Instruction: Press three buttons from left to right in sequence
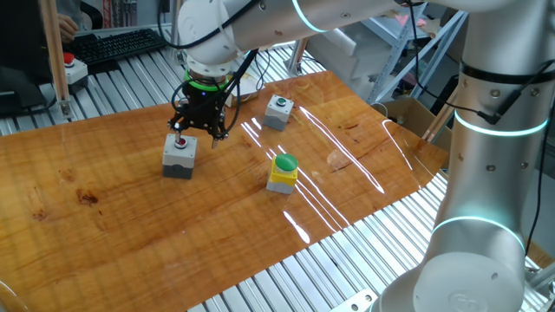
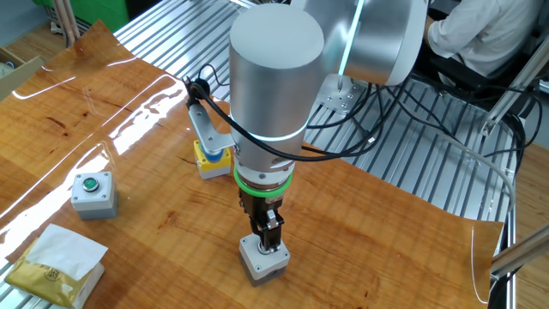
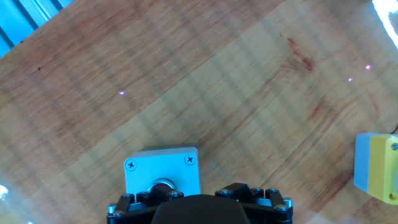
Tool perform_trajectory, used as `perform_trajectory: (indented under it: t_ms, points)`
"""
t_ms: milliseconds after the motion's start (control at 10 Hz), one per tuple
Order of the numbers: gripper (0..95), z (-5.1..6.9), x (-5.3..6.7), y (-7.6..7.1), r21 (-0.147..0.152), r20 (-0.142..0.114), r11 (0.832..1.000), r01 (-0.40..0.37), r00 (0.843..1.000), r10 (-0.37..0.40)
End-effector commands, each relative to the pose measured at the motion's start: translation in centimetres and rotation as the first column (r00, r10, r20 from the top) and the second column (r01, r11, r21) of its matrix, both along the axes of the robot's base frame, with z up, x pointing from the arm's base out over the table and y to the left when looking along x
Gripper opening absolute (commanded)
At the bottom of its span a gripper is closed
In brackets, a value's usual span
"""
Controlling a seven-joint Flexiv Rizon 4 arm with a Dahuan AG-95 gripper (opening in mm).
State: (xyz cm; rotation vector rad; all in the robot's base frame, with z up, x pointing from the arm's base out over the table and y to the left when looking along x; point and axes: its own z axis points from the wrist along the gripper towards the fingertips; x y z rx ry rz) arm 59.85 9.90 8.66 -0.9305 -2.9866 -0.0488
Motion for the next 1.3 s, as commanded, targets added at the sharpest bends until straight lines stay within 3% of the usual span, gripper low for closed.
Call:
perform_trajectory:
  t_ms: [100, 600, 1300]
  points:
    - [76.0, -0.4, 0.0, 0.0, -0.001, 0.004, 1.000, -0.006, 1.000, 0.006]
    - [76.0, -0.8, 0.1, -0.2, -0.016, 0.008, 0.998, -0.057, 0.998, 0.057]
    - [76.0, -1.7, 0.1, -0.7, 0.015, 0.030, 0.997, -0.078, 0.997, 0.078]
